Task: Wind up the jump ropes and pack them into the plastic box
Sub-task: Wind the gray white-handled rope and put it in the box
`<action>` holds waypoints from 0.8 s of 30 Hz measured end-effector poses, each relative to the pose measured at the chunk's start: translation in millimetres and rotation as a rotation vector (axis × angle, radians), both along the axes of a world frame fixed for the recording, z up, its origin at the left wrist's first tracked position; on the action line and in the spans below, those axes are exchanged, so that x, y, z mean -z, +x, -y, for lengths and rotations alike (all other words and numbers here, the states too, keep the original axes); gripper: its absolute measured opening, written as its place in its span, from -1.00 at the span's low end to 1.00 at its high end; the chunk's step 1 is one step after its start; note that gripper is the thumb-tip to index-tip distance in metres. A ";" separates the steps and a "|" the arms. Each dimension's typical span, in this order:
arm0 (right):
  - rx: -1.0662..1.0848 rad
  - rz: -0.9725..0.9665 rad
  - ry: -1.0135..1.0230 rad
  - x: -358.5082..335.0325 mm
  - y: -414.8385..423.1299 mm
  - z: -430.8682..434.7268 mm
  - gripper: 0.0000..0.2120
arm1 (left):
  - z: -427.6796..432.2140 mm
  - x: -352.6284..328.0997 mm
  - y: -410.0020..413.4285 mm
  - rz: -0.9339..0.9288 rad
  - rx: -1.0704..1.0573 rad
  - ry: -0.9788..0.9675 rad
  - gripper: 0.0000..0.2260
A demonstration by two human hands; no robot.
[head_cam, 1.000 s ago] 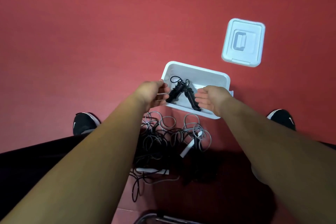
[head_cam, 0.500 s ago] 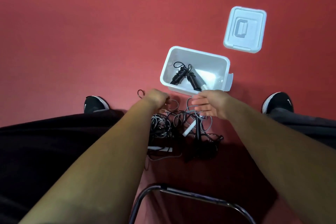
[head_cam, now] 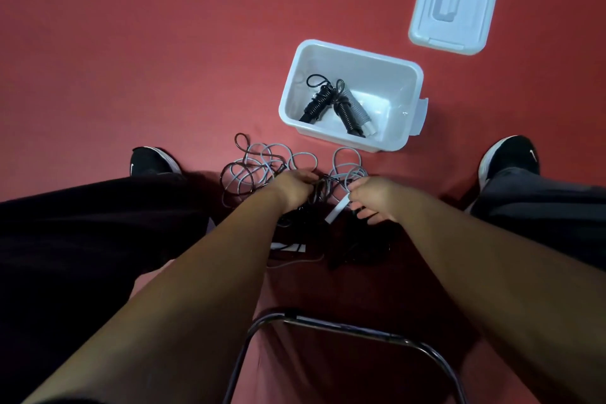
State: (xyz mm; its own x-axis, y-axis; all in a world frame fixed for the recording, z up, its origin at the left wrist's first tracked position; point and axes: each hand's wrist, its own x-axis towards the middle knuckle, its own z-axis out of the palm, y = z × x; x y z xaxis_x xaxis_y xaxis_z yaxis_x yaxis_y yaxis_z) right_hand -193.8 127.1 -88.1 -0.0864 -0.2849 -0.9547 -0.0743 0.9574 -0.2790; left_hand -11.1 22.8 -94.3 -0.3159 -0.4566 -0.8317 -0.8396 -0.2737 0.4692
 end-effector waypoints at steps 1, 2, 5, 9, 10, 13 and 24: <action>-0.024 -0.015 -0.011 2.0 0.9 0.7 -0.91 | -4.1 6.5 -2.1 0.011 0.022 0.003 -0.69; -0.052 -0.034 -0.022 5.6 1.2 0.7 -0.91 | -7.2 11.8 -3.8 0.018 0.037 0.000 -0.71; -0.121 -0.101 -0.083 13.1 0.3 -0.3 -0.93 | -11.4 23.9 -6.3 -0.001 0.048 -0.053 -0.59; -0.100 -0.167 -0.285 8.5 -8.5 -1.6 -0.83 | -9.4 5.8 -15.3 -0.074 0.198 -0.190 -0.29; -0.121 -0.202 -0.350 4.5 -11.5 -1.4 -0.80 | -6.8 0.6 -18.6 -0.083 0.221 -0.206 -0.27; -0.270 -0.322 -0.478 -14.3 -20.5 0.8 -0.83 | -4.1 -10.3 -28.3 -0.154 0.246 -0.211 -0.21; -0.319 -0.574 -0.786 -128.6 -29.9 20.9 -0.92 | -4.2 -73.3 -41.7 -0.368 -0.006 -0.300 -0.83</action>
